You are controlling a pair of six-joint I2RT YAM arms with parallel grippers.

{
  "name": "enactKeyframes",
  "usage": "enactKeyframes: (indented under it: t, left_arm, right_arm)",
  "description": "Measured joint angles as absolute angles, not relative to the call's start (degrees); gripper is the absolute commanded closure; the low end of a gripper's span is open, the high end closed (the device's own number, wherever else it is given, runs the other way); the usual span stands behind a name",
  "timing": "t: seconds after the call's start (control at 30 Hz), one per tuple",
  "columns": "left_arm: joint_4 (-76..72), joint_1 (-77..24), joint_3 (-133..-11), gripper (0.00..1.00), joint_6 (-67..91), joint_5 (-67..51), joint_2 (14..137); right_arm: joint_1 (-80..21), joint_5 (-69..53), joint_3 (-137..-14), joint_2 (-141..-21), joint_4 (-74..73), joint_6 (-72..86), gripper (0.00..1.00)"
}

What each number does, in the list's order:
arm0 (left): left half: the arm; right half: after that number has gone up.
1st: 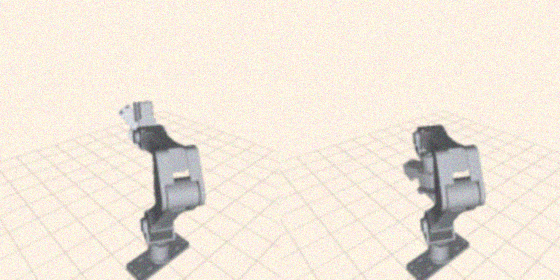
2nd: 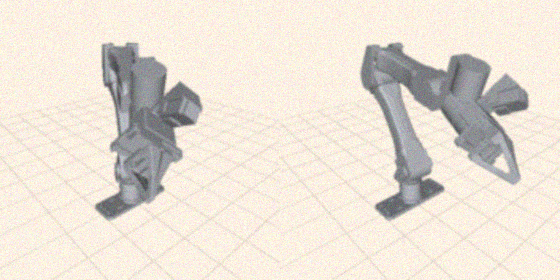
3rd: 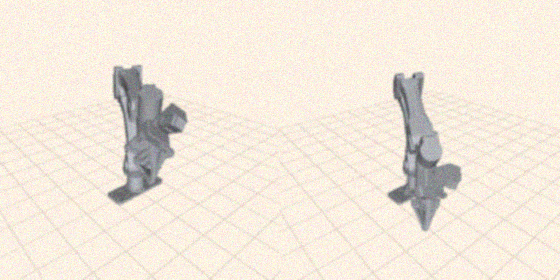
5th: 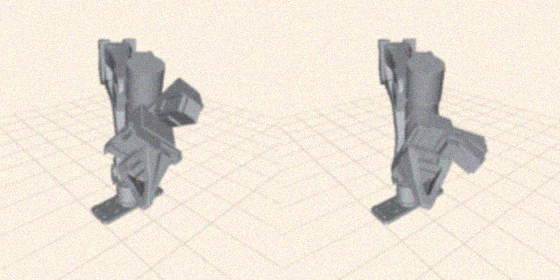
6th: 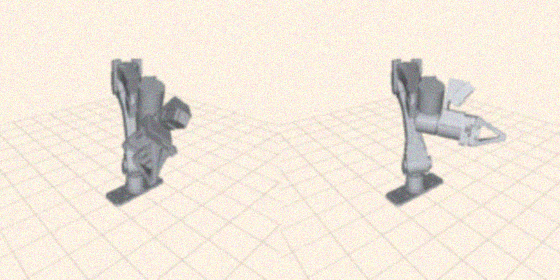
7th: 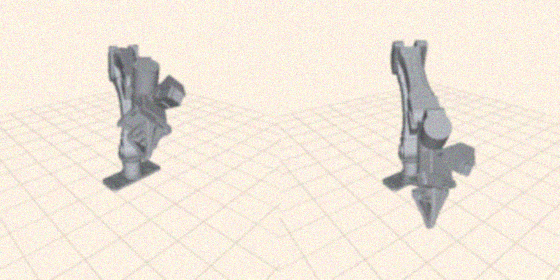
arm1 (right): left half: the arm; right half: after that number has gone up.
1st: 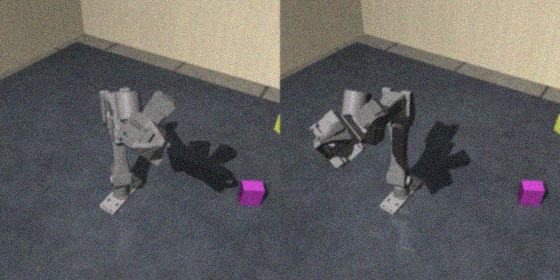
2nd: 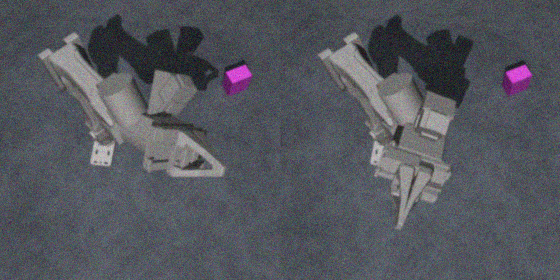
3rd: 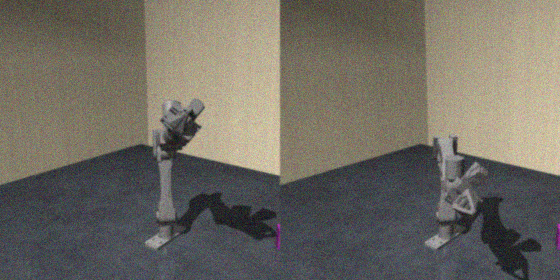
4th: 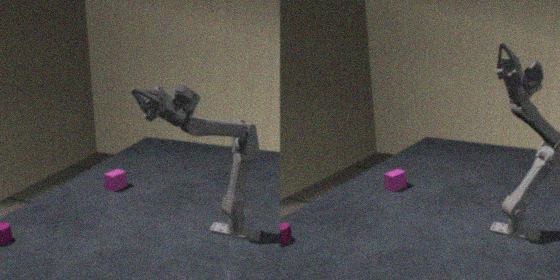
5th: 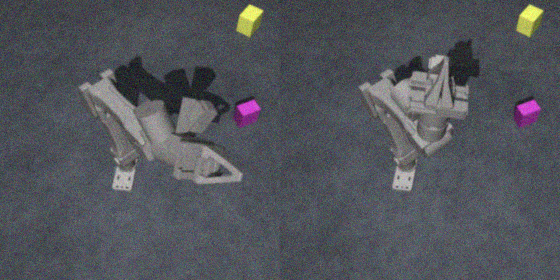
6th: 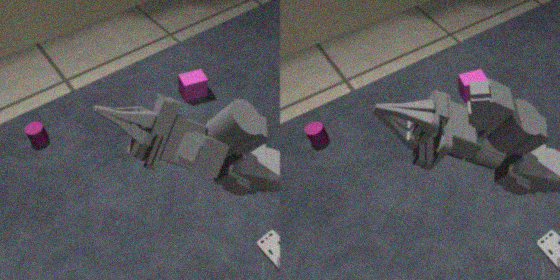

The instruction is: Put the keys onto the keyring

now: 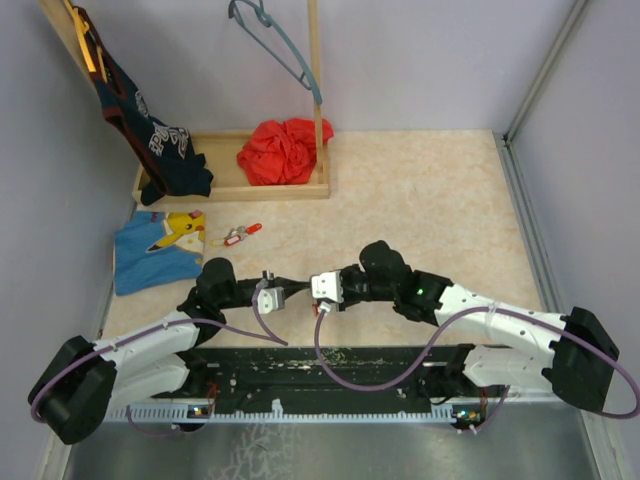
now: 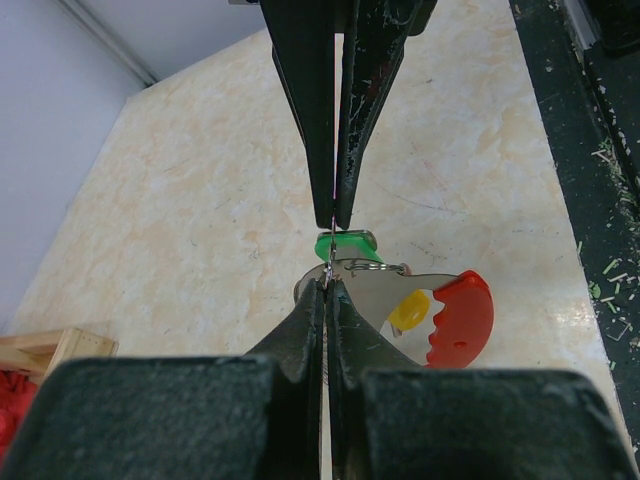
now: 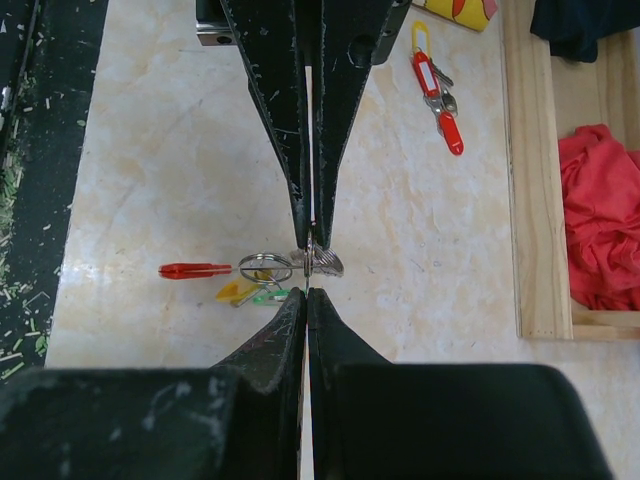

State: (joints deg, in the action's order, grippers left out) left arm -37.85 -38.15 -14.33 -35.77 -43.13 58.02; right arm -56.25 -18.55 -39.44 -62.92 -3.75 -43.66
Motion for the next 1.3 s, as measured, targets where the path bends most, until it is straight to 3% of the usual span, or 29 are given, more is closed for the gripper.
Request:
enactKeyframes:
  t: [1.3]
  left_arm:
    - [-37.98, -38.89, -14.57, 1.0, -34.3, -42.87, 58.02]
  right_arm:
    - [-56.25, -20.6, -39.44, -62.85, -2.76, -42.33, 1.0]
